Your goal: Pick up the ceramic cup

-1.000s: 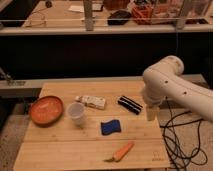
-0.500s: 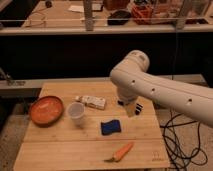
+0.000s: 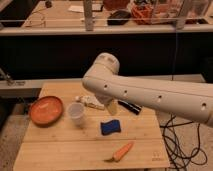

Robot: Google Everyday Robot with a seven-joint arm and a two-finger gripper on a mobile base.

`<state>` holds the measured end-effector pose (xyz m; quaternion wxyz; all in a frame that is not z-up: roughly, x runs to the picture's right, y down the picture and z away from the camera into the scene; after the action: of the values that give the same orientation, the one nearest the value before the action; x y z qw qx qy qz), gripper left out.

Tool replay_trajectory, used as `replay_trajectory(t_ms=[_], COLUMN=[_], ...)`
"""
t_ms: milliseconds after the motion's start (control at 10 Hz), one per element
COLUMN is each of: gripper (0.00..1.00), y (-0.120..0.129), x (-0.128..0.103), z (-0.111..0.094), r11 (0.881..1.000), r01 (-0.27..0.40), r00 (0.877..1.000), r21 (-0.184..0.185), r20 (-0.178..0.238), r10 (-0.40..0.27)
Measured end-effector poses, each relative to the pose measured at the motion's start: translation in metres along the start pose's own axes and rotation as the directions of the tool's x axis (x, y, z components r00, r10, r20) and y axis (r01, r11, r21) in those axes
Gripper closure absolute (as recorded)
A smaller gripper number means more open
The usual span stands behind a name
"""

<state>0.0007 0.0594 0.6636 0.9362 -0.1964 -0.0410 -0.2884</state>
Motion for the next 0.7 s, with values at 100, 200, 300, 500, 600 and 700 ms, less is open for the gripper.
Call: replay_trajectory(t_ms=[100, 200, 300, 500, 600, 700], gripper=[0.20, 0.20, 0.20, 0.20, 0.20, 0.20], y=[-0.004, -0.005, -0.005, -0.015, -0.024, -0.029], x=[-0.007, -0.008, -0.011, -0.024, -0.038, -0.045], z=[0.000, 0.004, 0.013, 0.032, 0.045, 0.054], r11=[1.000, 0.999, 0.998, 0.979, 0.950, 0.926], r01=[0.028, 0.031, 0.060, 0.195, 0.300, 0.364], r00=[1.000, 0.999, 0.998, 0.979, 0.951, 0.928], r21=[0.015, 0.024, 0.033, 0.061, 0.084, 0.097], r20=[0.014, 0.020, 0.027, 0.040, 0.047, 0.050], r10=[-0.028, -0.031, -0.060, -0.198, -0.305, -0.370])
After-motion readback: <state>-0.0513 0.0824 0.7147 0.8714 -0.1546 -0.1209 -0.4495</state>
